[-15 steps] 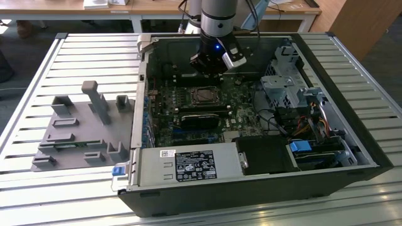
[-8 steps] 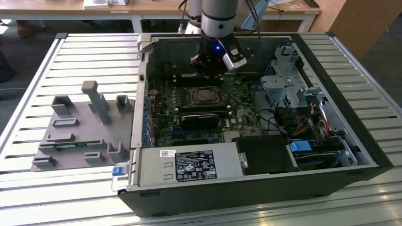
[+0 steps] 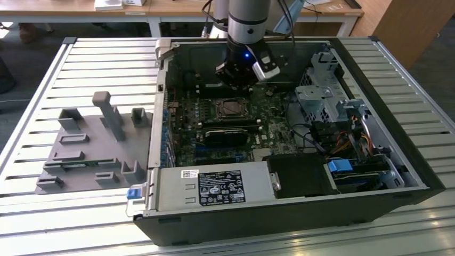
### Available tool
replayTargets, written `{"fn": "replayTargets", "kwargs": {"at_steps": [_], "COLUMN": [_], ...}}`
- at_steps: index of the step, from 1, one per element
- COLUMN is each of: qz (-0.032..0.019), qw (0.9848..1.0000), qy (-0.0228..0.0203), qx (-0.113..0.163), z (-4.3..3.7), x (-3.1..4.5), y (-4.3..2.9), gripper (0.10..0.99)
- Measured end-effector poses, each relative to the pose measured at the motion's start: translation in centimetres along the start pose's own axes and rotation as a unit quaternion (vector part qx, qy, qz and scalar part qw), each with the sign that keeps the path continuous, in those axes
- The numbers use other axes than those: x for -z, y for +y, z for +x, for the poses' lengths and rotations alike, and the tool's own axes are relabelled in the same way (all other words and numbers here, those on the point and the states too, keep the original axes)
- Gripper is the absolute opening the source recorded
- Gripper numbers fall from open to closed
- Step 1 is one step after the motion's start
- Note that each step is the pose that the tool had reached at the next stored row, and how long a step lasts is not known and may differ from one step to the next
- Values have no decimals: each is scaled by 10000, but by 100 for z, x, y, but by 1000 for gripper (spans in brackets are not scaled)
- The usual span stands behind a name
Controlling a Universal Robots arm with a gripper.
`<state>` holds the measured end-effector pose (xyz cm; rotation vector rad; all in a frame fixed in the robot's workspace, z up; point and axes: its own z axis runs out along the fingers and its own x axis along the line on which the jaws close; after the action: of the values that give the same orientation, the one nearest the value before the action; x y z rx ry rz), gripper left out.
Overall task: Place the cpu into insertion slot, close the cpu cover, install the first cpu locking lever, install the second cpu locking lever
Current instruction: 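Install the second cpu locking lever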
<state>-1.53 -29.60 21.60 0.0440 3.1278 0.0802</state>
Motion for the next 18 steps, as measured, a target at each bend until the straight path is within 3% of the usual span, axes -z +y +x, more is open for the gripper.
{"fn": "replayTargets", "kwargs": {"at_steps": [18], "qz": [0], "qw": [10000], "qy": [0], "qx": [0], "z": [-8], "x": [28], "y": [-169], "gripper": [106]}}
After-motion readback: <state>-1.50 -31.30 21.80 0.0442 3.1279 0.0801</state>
